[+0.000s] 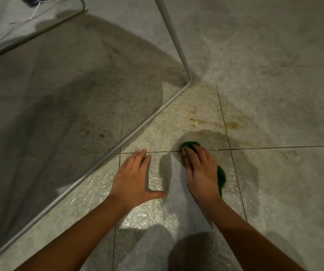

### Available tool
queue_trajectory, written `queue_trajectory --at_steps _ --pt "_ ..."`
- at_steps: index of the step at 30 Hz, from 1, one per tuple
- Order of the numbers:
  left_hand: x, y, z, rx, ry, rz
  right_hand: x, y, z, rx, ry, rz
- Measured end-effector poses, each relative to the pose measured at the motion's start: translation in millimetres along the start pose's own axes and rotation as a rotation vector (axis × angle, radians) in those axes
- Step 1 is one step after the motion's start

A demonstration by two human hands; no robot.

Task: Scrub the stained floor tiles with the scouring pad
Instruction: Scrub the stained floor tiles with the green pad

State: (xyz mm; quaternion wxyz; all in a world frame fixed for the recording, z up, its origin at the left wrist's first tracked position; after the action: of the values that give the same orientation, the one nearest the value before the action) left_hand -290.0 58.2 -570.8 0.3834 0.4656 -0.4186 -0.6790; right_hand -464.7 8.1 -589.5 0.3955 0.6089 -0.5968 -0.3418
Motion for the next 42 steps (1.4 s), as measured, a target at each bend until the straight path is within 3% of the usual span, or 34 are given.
queue_trajectory --at_steps 3,6,14,18,22,27,32,39,42 --pt "1.5 -0.7 -0.7 -0.027 0.012 -0.001 4.5 -11.3 -23.7 0.010 0.163 -0.085" --pt "2.9 -6.3 -2.5 0.011 0.002 0.004 31.6 -22.9 -40.2 0.002 0.210 -0.123" --pt "0.4 -0.9 -3.4 -0.001 -0.014 0.000 59.6 -12.3 -14.2 0.055 0.082 0.004" --pt "6.6 6.7 -7.9 -0.040 -0.023 0.152 32.4 -5.7 0.4 0.059 -0.018 0.035" --pt "25.7 12.7 -15.9 -0.059 -0.013 0.112 19.6 -19.9 -25.9 -0.060 0.134 0.020" --pt "38.5 7.8 -15.7 -0.049 0.016 0.024 57.7 -32.1 -56.2 0.022 0.226 -0.075" --pt "38.6 7.7 -15.5 -0.025 0.015 0.012 86.0 -23.2 -37.9 0.026 0.089 0.000" --pt "39.1 7.0 -15.6 0.010 -0.007 0.012 59.7 -13.3 -13.3 0.061 -0.015 0.151" --pt "39.3 4.9 -16.4 -0.007 -0.005 0.035 48.5 -22.4 -29.8 0.019 0.009 0.116"
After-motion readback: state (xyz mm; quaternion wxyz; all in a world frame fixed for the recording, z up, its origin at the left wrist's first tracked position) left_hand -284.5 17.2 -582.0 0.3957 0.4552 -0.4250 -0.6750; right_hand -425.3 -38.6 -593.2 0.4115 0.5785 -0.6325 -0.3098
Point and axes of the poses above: each hand's wrist, its own x-axis towards the middle knuckle, its own y-axis out of the back of the hand, z = x × y, the point moved 4 cm from there along x, towards the middle knuckle, and after that the axes turned 11 degrees about -y, right-handed, at the moved point
